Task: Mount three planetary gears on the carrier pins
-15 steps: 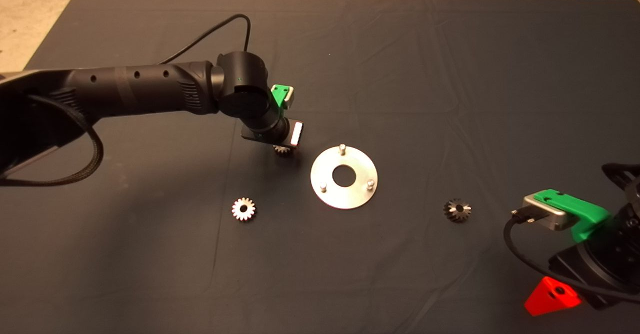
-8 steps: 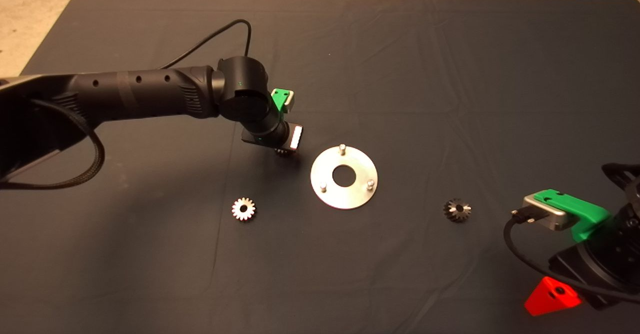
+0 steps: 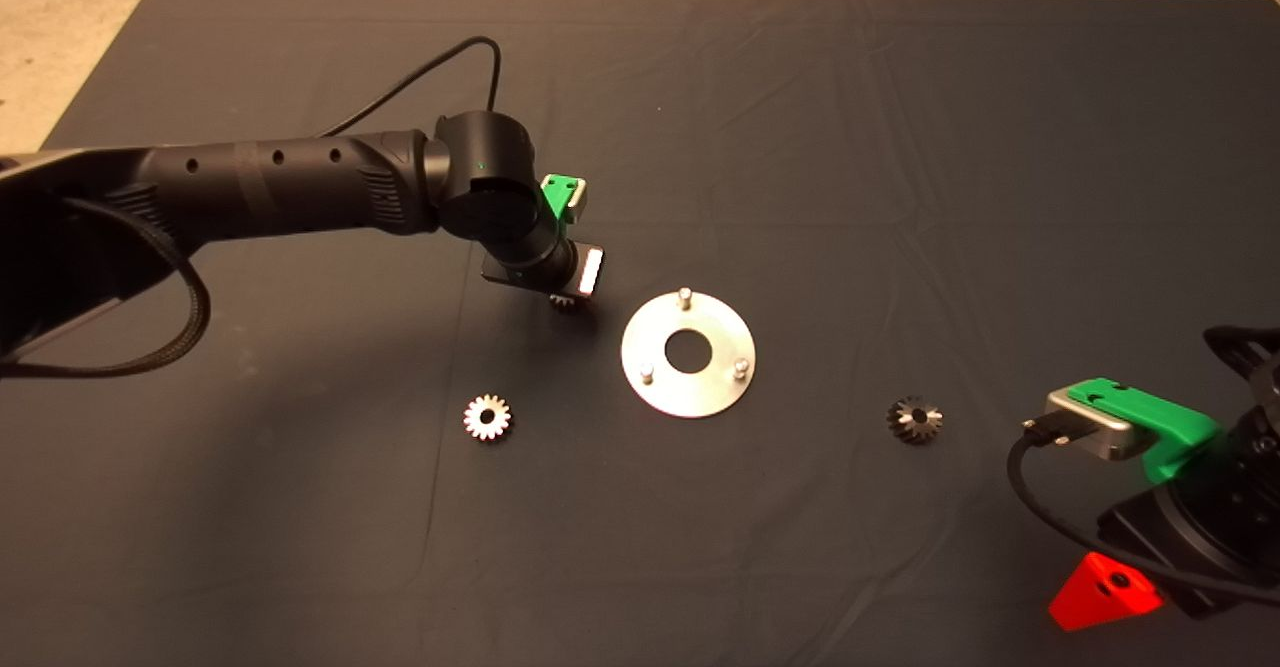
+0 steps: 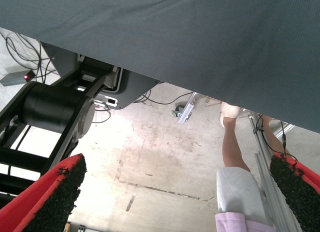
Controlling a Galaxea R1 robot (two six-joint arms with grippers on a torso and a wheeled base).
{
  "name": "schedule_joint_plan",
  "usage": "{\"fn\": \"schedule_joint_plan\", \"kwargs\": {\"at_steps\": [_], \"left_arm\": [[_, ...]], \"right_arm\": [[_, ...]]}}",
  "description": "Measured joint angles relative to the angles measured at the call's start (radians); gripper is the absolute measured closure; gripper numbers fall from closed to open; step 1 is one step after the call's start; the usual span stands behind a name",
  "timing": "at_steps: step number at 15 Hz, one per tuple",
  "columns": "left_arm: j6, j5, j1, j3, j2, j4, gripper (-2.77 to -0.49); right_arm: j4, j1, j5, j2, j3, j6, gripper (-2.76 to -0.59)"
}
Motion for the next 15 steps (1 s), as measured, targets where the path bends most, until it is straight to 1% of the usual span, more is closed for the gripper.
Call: {"fn": "schedule_joint_plan", "kwargs": {"at_steps": [1,4,5,7,8,15], "left_arm": [[0.0,-0.001,0.0,0.0,0.0,0.0,-1.35],[0.0,-0.001,0.0,0.0,0.0,0.002,-1.34],[0.0,-0.002,0.0,0.0,0.0,0.002,-1.26],[0.0,-0.002,0.0,0.0,0.0,0.002,-1.19],[0.0,-0.002,0.0,0.0,0.0,0.002,-1.1],[0.0,-0.002,0.0,0.0,0.0,0.002,-1.01]], "right_arm": [[0.0,0.0,0.0,0.0,0.0,0.0,-2.73],[0.0,0.0,0.0,0.0,0.0,0.0,-2.73],[0.0,0.0,0.0,0.0,0.0,0.0,-2.73],[0.0,0.0,0.0,0.0,0.0,0.0,-2.73],[0.0,0.0,0.0,0.0,0.0,0.0,-2.73],[0.0,0.0,0.0,0.0,0.0,0.0,-2.73]]}}
